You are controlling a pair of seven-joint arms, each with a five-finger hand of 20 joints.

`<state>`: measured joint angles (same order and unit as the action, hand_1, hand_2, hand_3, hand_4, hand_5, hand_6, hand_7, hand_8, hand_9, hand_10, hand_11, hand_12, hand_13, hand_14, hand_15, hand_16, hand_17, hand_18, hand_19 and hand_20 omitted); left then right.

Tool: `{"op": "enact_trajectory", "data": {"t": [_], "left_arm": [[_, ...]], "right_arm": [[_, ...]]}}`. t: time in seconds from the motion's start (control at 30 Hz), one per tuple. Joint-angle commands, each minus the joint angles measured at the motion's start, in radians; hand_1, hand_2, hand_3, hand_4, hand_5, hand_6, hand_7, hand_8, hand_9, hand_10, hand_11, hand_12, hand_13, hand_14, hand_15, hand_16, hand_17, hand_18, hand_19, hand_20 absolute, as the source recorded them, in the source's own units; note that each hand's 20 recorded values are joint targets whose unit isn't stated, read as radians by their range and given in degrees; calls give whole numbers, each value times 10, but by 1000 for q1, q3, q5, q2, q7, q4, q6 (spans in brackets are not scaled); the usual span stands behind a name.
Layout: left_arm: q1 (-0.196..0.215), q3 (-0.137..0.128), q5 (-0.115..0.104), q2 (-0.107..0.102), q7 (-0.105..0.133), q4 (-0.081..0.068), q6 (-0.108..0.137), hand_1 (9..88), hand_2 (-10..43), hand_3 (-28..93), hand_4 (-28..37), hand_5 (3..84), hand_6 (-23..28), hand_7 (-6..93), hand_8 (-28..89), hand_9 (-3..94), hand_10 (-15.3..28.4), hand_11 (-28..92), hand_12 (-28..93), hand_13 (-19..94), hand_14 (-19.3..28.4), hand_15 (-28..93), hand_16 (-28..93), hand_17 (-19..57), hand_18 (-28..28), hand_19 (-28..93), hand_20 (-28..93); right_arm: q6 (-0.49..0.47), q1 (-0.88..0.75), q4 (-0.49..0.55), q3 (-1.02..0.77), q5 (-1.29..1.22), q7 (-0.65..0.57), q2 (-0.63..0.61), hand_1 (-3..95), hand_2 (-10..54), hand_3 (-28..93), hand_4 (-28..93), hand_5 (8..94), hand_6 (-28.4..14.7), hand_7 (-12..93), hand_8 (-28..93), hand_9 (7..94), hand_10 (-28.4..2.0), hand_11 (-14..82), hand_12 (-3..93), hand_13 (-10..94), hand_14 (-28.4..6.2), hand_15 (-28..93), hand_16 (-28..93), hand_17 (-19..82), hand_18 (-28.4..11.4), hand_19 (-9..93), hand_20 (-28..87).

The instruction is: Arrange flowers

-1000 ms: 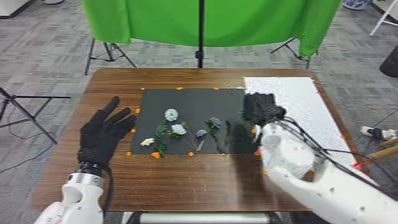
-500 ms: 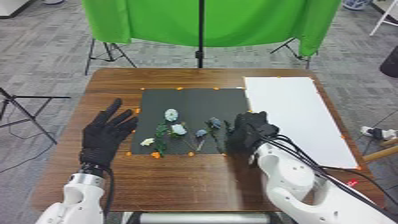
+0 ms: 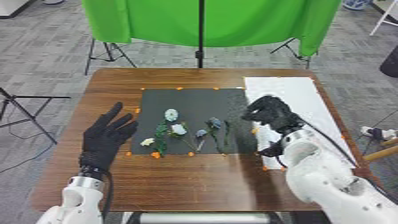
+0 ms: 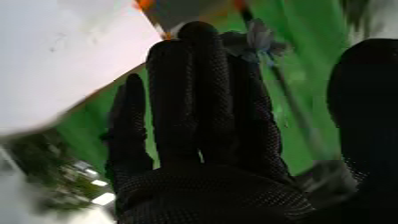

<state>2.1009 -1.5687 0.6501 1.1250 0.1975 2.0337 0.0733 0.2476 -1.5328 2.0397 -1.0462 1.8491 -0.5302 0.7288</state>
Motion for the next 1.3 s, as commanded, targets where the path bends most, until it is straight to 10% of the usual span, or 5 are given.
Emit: {"op": "enact_trajectory", "data": {"t": [0.03, 0.5, 0.87, 1.13, 1.3], "left_arm": [[14, 2, -3, -3, 9, 0, 2, 210, 80, 764, -283, 360, 50, 106, -101, 336, 186, 203, 101, 234, 279, 474, -78, -64, 284, 494, 337], [1, 13, -8, -8, 16, -6, -5, 208, 79, 766, -283, 350, 56, 105, -99, 337, 186, 202, 100, 234, 280, 475, -78, -65, 284, 494, 338], [5, 16, -13, -13, 22, -5, 0, 209, 77, 768, -283, 347, 57, 108, -101, 336, 186, 202, 100, 234, 280, 473, -78, -65, 284, 495, 338], [-15, 21, -10, -10, 21, -23, -3, 208, 78, 765, -283, 348, 57, 109, -103, 336, 187, 200, 99, 235, 279, 473, -78, -65, 284, 493, 338], [-37, 28, 1, -3, 18, -35, -19, 203, 80, 761, -283, 360, 46, 102, -103, 340, 182, 194, 96, 235, 278, 469, -78, -69, 284, 475, 322]], "right_arm": [[-63, -34, -2, -10, 72, 84, -16, 318, -95, 747, -283, 655, 19, 155, -133, 685, -123, 311, 157, 532, -117, 739, 140, 131, -237, 741, 507], [35, 122, -89, 263, 368, 2, -9, 428, -5, 783, -282, 752, 27, 132, -63, 789, -102, 276, 171, 619, -90, 707, 153, 179, -238, 758, 526], [85, 141, -81, 295, 407, -69, -18, 468, -95, 664, -283, 771, 20, 155, -49, 815, -88, 277, 233, 641, -76, 715, 187, 211, -241, 786, 530], [76, 67, -45, 21, -253, 133, 57, 214, -11, 731, -283, 638, -6, 141, -129, 679, -152, 275, 154, 537, -141, 654, 132, 147, -250, 675, 469], [-113, -30, -79, -207, -795, 276, 177, 179, 64, 755, -283, 551, 14, 125, -126, 573, -157, 170, 133, 424, -181, 468, 93, 82, -251, 562, 356]]}}
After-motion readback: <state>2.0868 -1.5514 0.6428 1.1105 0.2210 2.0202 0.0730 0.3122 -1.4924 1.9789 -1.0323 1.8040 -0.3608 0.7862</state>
